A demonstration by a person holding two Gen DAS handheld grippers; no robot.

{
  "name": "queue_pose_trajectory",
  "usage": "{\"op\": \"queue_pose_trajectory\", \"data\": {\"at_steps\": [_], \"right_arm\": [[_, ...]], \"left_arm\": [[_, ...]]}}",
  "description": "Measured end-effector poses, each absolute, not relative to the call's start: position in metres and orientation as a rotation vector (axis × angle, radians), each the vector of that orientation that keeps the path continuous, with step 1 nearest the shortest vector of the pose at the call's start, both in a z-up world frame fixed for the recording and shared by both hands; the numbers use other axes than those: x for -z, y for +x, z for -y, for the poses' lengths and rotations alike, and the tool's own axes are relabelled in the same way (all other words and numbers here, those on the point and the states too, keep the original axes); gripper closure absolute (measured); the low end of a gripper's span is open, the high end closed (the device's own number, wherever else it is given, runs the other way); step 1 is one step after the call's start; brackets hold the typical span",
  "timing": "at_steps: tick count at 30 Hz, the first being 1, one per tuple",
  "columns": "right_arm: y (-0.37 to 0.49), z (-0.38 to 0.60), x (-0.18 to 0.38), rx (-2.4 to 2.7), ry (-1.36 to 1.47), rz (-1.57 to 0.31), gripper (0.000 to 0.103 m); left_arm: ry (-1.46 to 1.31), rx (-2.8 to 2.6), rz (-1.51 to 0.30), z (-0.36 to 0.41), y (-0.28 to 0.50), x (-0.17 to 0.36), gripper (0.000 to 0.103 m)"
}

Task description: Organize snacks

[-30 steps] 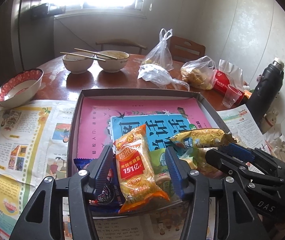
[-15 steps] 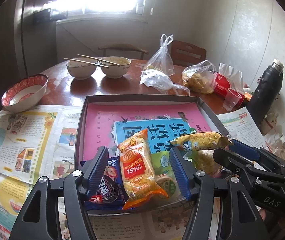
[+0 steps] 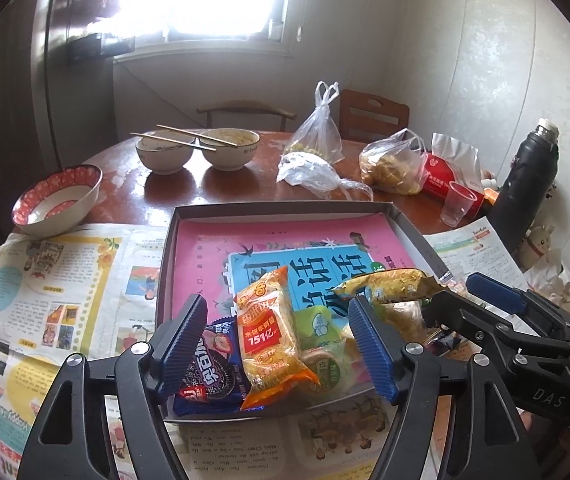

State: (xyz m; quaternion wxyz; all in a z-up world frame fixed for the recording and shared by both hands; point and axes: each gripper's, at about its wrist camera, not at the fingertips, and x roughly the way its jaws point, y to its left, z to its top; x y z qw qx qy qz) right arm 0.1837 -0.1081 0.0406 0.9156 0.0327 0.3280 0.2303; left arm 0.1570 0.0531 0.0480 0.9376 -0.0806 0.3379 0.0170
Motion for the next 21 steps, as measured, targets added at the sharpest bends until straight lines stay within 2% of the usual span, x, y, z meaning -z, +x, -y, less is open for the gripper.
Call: {"op": "queue_pose_trajectory", "data": {"at_steps": [12,21], "right_arm": [[0.171,0.115,-0.053,-0.451,0.061,-0.618,0.016],[0.155,0.122,-0.060,-0.445,0.054,-0.596,0.011]], "left_arm": [[-0.162,-0.036,-0.672,-0.047,0.141,-0.057,0.026],[-0.168,-0.026,-0.672,-0.042,0.119,-0.058,0.026]]}}
